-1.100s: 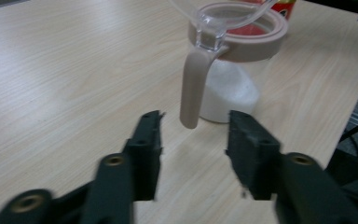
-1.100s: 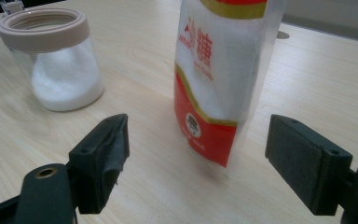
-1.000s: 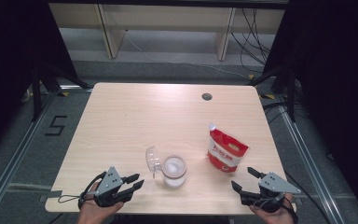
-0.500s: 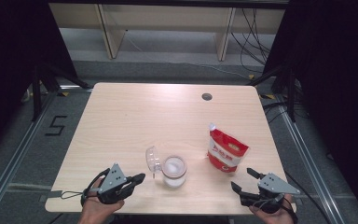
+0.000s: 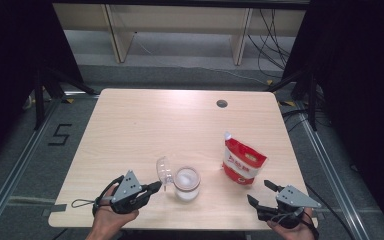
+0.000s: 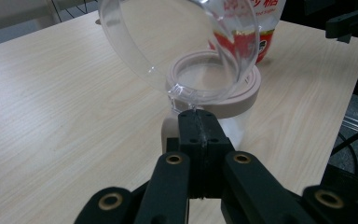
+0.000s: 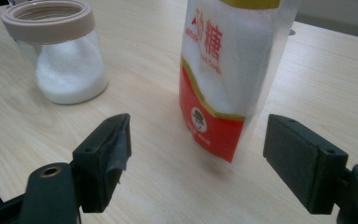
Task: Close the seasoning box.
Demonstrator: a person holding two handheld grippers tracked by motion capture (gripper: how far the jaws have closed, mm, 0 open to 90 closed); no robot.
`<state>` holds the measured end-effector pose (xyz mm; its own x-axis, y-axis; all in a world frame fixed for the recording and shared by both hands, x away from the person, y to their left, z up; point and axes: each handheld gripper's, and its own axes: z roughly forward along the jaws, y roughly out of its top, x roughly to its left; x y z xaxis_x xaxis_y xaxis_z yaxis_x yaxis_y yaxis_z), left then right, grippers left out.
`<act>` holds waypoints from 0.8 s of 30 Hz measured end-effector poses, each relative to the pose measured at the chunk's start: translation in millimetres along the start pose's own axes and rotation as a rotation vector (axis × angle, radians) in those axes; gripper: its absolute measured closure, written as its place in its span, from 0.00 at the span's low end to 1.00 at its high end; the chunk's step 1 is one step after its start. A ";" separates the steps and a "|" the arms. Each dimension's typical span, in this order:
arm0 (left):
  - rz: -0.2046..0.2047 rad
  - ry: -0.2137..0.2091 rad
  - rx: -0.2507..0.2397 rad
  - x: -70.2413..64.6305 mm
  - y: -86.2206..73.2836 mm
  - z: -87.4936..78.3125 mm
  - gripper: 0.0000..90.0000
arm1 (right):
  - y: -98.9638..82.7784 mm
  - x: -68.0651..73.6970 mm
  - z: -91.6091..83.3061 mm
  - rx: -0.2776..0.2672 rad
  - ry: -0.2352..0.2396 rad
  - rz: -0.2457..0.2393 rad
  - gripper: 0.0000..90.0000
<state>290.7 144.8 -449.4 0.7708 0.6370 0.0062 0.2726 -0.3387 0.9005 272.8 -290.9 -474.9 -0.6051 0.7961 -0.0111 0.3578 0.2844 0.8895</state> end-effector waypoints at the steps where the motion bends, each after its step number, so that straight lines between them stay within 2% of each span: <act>1: -0.002 -0.001 -0.003 -0.5 0.8 0.3 0.99 | 0.3 0.1 -0.5 0.003 -0.007 -0.004 0.27; 3: 0.001 -0.001 -0.003 -1.3 2.3 0.6 0.99 | 0.2 0.1 0.3 0.001 0.003 -0.001 0.27; 5: 0.010 -0.007 -0.004 -1.7 3.3 1.9 0.99 | 0.2 0.0 -0.4 0.003 -0.009 -0.007 0.27; 6: -0.014 -0.009 -0.010 -3.5 3.1 3.2 0.99 | 0.1 -0.4 0.4 -0.001 0.001 -0.006 0.27; 7: -0.002 -0.009 -0.009 -3.0 3.7 3.5 0.99 | 0.2 -1.6 0.9 -0.013 -0.006 -0.023 0.27; 8: 0.002 -0.010 -0.004 -3.3 4.4 3.5 0.99 | 0.0 -1.0 0.5 -0.010 -0.007 -0.013 0.27; 11: -0.007 -0.010 -0.005 -4.7 5.2 4.4 0.99 | 0.4 -0.2 -1.0 0.001 -0.016 -0.008 0.27; 13: 0.014 -0.012 -0.005 -4.1 6.5 4.7 0.99 | 0.5 -0.5 -0.7 -0.001 -0.013 -0.013 0.27; 16: 0.017 -0.012 -0.008 -6.0 7.7 6.2 0.99 | 0.2 -0.3 -0.2 -0.001 -0.005 -0.006 0.27; 17: 0.039 -0.017 -0.003 -5.5 8.5 6.5 0.99 | 0.4 -0.5 -0.6 0.000 -0.013 -0.013 0.27; 18: 0.010 -0.022 -0.010 -7.9 8.2 8.1 0.99 | 0.3 -0.2 -0.6 0.001 -0.011 -0.011 0.27; 19: 0.029 -0.020 -0.007 -7.9 9.2 8.3 0.99 | 0.3 0.2 -0.4 0.004 -0.004 -0.006 0.27; 23: 0.037 -0.030 -0.005 -10.8 9.6 11.5 0.99 | 0.3 0.0 0.1 -0.003 -0.002 -0.009 0.27; 24: 0.018 -0.029 0.000 -12.6 9.3 11.5 0.99 | 0.3 0.1 0.2 -0.002 0.000 -0.008 0.27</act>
<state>290.2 125.6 -446.2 0.7919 0.6106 0.0097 0.2589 -0.3501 0.9002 273.1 -290.6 -474.8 -0.6080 0.7937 -0.0181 0.3518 0.2898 0.8901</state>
